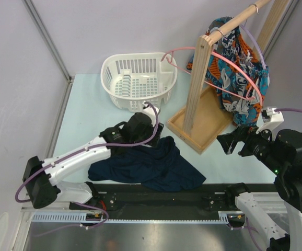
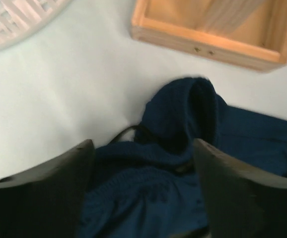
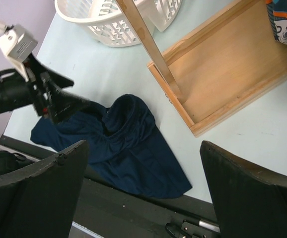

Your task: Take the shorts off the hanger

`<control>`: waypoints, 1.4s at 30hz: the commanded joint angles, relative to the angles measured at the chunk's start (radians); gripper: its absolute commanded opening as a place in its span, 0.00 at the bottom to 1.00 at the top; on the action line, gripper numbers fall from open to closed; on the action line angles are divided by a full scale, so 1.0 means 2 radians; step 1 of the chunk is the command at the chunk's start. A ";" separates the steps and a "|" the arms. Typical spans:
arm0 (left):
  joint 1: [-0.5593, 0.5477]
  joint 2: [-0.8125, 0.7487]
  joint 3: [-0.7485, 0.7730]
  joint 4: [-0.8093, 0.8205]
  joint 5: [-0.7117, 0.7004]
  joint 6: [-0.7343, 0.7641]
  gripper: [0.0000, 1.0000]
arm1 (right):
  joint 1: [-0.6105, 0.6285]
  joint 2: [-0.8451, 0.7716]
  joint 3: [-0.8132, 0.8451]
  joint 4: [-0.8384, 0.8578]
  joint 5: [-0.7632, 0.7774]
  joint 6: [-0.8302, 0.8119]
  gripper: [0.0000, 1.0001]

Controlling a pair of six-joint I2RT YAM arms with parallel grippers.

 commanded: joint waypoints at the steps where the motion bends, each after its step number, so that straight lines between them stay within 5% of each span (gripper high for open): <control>1: 0.000 -0.078 -0.064 0.003 0.080 -0.081 0.92 | 0.001 -0.004 -0.002 0.006 0.002 0.004 1.00; 4: 0.001 -0.114 -0.108 0.001 0.084 -0.195 1.00 | 0.001 -0.006 -0.002 0.009 -0.001 0.007 1.00; 10: 0.005 -0.137 -0.150 -0.048 0.041 -0.458 1.00 | 0.001 -0.008 -0.003 0.016 -0.005 0.016 1.00; 15: 0.026 -0.103 -0.137 -0.085 0.047 -0.569 1.00 | 0.001 -0.010 -0.003 0.012 0.001 0.013 1.00; 24: 0.094 0.001 -0.092 -0.138 0.133 -0.666 1.00 | 0.001 -0.019 -0.003 0.002 0.013 0.009 1.00; 34: 0.116 0.247 0.056 -0.224 0.193 -0.653 0.97 | 0.001 -0.018 -0.004 0.004 0.012 0.012 1.00; 37: 0.115 0.258 0.017 -0.189 0.215 -0.666 0.80 | 0.001 -0.019 -0.004 0.007 0.008 0.015 1.00; 38: 0.114 0.238 0.005 -0.171 0.209 -0.673 0.58 | 0.001 -0.019 -0.005 0.007 0.007 0.014 1.00; 40: 0.112 0.212 -0.021 -0.164 0.176 -0.687 0.34 | 0.001 -0.020 -0.004 0.008 0.004 0.017 1.00; 42: 0.112 0.167 -0.029 -0.165 0.151 -0.687 0.25 | 0.001 -0.021 -0.005 0.006 0.004 0.019 1.00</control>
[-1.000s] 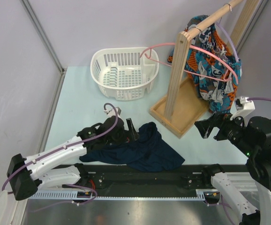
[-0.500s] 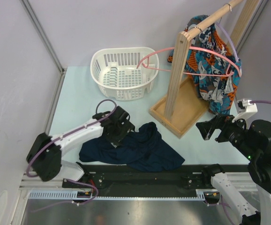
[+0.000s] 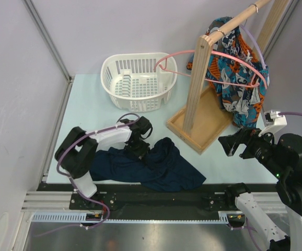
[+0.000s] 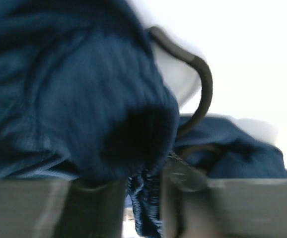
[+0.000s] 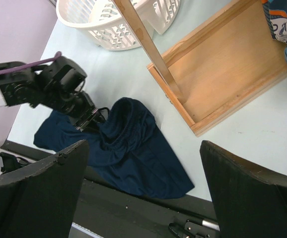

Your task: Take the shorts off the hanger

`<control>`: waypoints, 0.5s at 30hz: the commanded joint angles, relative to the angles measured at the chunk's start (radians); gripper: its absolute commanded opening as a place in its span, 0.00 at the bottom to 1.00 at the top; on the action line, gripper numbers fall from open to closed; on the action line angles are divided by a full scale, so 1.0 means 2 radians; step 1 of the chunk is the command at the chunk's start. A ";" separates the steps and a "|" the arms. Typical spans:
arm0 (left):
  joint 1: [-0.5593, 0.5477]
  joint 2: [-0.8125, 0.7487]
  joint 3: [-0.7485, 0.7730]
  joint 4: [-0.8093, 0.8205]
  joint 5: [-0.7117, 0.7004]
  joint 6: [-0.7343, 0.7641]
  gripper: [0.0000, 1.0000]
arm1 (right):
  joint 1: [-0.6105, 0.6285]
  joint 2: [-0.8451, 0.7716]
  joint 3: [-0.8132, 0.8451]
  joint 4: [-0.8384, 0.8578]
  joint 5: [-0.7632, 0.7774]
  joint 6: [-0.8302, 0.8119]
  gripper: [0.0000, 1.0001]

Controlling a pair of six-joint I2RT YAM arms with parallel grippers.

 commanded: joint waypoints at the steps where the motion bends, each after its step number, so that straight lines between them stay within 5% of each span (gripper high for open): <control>1: -0.003 -0.081 -0.031 0.013 -0.060 -0.020 0.08 | 0.001 -0.004 -0.002 0.010 -0.005 0.004 1.00; 2: -0.003 -0.095 -0.033 0.014 -0.069 -0.018 0.01 | 0.001 -0.003 -0.001 0.010 -0.005 0.005 1.00; 7: -0.003 -0.222 -0.070 0.054 -0.130 0.025 0.00 | 0.002 -0.004 -0.001 0.015 -0.005 0.007 0.99; 15: 0.024 -0.451 -0.094 0.254 -0.171 0.261 0.00 | 0.001 -0.004 -0.002 0.013 -0.005 0.007 0.99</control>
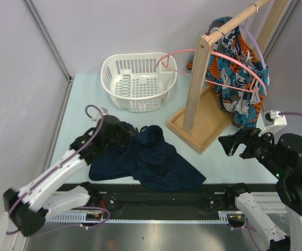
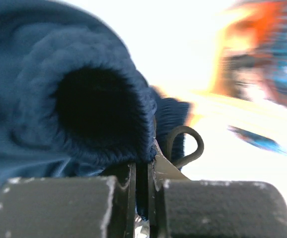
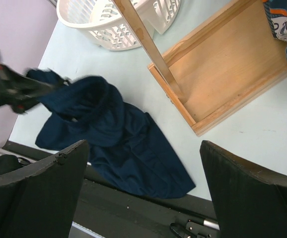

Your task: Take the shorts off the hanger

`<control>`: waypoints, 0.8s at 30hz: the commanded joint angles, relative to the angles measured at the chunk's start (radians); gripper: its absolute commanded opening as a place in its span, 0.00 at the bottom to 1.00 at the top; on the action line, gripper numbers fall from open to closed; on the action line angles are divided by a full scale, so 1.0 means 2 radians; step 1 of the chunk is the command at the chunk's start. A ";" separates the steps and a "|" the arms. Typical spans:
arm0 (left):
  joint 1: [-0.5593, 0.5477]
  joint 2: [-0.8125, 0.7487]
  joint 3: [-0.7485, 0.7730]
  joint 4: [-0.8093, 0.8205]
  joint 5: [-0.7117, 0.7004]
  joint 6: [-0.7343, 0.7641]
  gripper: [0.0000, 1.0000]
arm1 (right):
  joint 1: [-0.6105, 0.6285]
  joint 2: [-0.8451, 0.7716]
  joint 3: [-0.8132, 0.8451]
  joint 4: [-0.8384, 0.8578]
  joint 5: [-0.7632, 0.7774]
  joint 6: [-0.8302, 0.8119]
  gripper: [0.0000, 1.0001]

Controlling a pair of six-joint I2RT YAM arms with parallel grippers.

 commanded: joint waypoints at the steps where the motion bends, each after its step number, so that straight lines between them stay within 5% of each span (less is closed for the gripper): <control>1: 0.021 -0.101 0.014 0.186 -0.048 0.170 0.00 | 0.002 -0.003 0.000 0.014 -0.005 0.003 0.99; 5: 0.048 -0.107 0.091 0.247 -0.046 0.312 0.00 | 0.001 0.001 0.000 0.014 -0.006 0.002 0.99; 11: 0.136 -0.011 0.283 0.295 0.032 0.396 0.00 | 0.001 0.008 0.000 0.014 -0.001 0.001 0.99; 18: 0.224 0.224 0.566 0.450 0.206 0.328 0.00 | 0.001 0.020 -0.001 0.026 0.013 0.007 0.99; 24: 0.238 0.453 0.865 0.468 0.293 0.229 0.00 | 0.001 0.028 0.000 0.047 0.036 0.013 0.99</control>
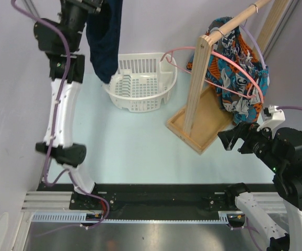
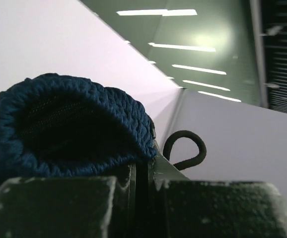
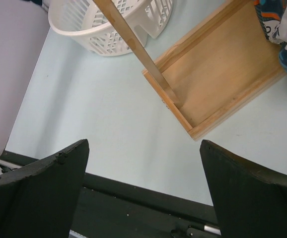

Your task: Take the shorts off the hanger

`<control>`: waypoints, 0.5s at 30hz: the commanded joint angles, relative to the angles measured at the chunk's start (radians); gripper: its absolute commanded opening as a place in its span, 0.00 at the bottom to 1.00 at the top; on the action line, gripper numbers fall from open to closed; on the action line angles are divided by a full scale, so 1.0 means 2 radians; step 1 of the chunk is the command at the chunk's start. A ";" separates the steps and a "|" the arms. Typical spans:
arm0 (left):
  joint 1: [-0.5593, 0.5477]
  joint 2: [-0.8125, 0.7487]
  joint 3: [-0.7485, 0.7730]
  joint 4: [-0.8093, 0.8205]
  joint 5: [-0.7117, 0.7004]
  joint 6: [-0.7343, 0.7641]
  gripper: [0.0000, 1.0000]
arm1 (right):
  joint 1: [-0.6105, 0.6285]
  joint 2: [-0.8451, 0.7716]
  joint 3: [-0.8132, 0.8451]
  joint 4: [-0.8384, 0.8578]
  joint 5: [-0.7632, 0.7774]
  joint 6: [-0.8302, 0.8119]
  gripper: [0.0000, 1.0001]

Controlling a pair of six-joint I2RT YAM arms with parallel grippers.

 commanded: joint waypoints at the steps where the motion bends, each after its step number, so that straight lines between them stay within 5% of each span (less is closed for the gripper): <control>1: 0.015 0.137 0.135 0.122 0.101 -0.134 0.01 | 0.001 0.008 0.001 0.035 0.026 0.009 0.99; 8: 0.041 0.179 0.000 0.179 0.167 -0.202 0.00 | 0.001 0.022 0.000 0.061 0.033 0.025 0.99; 15: 0.051 0.157 -0.192 0.097 0.197 -0.175 0.00 | 0.001 0.038 0.000 0.058 0.022 0.007 0.99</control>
